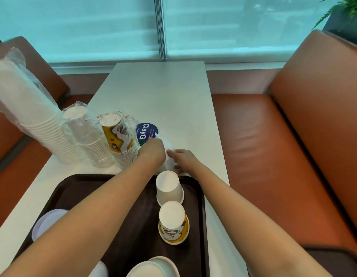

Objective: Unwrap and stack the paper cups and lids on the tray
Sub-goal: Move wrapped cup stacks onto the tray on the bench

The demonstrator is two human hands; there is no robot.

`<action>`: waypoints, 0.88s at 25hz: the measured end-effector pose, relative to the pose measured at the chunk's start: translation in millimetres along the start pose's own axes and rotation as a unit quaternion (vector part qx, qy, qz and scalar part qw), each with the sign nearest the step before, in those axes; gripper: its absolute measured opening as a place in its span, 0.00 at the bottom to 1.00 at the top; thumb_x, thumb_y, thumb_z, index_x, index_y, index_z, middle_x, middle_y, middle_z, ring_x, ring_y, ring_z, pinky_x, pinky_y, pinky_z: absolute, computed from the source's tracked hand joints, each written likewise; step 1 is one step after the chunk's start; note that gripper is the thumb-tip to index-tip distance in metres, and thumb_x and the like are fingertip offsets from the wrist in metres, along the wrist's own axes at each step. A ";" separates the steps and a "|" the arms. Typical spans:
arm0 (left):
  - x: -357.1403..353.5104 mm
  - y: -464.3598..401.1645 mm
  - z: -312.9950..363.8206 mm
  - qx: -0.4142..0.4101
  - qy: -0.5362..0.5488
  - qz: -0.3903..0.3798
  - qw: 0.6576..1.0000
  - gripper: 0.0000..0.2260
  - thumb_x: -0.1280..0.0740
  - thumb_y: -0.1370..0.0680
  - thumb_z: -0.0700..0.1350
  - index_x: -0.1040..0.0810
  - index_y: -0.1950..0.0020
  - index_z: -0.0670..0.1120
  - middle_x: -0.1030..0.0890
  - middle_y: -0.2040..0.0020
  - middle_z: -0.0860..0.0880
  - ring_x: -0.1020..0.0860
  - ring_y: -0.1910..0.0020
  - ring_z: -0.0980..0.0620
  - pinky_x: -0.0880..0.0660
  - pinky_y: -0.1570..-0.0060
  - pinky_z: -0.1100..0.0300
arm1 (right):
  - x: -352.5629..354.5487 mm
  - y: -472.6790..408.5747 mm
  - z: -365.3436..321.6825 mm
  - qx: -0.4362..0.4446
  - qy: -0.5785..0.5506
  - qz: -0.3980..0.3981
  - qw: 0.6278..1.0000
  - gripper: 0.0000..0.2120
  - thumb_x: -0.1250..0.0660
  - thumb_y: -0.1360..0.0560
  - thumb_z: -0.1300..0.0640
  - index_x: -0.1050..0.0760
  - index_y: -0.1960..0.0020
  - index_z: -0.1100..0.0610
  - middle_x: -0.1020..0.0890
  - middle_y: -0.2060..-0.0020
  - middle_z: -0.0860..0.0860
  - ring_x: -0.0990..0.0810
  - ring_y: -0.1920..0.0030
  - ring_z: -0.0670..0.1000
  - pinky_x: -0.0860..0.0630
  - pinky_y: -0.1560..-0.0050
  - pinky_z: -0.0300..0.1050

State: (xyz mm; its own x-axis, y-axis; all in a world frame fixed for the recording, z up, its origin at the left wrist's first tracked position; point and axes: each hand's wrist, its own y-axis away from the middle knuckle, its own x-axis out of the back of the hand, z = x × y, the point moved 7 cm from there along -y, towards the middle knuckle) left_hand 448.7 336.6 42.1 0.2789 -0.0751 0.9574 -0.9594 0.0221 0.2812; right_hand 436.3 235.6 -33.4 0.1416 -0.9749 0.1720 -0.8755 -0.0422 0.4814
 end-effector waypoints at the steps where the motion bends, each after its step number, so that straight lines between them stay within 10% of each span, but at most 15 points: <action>1: 6.9 6.1 -2.5 0.006 0.027 0.003 1.000 0.15 0.43 0.22 0.34 0.30 0.36 0.37 0.27 0.37 0.40 0.24 0.41 0.43 0.26 0.49 0.57 | 8.1 7.6 -2.6 0.001 -0.006 0.005 1.000 0.21 0.36 0.23 0.47 0.30 0.35 0.58 0.25 0.50 0.55 0.25 0.63 0.51 0.26 0.66 0.42; 12: 106.7 203.5 134.9 -0.224 0.284 0.077 0.929 0.16 0.32 0.24 0.50 0.24 0.37 0.48 0.23 0.40 0.49 0.25 0.44 0.53 0.33 0.48 0.66 | 207.8 213.0 52.4 0.056 -0.044 0.262 0.962 0.09 0.35 0.23 0.57 0.26 0.44 0.55 0.25 0.65 0.50 0.28 0.68 0.48 0.30 0.68 0.42; 22: -126.0 300.5 274.8 -0.181 0.266 -0.216 0.922 0.24 0.33 0.24 0.48 0.32 0.30 0.44 0.28 0.32 0.44 0.29 0.35 0.46 0.33 0.39 0.61 | 223.7 343.5 310.9 -0.174 -0.051 0.296 0.938 0.03 0.35 0.25 0.58 0.25 0.51 0.54 0.25 0.62 0.51 0.28 0.65 0.49 0.31 0.69 0.40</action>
State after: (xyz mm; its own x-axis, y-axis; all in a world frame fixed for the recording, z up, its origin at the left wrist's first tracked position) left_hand 113.6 78.7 -12.1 0.7048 0.3426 0.6212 -0.7043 0.4428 0.5549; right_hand 23.6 -65.0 -96.8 -0.3816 -0.8215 0.4237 -0.5798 0.5697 0.5824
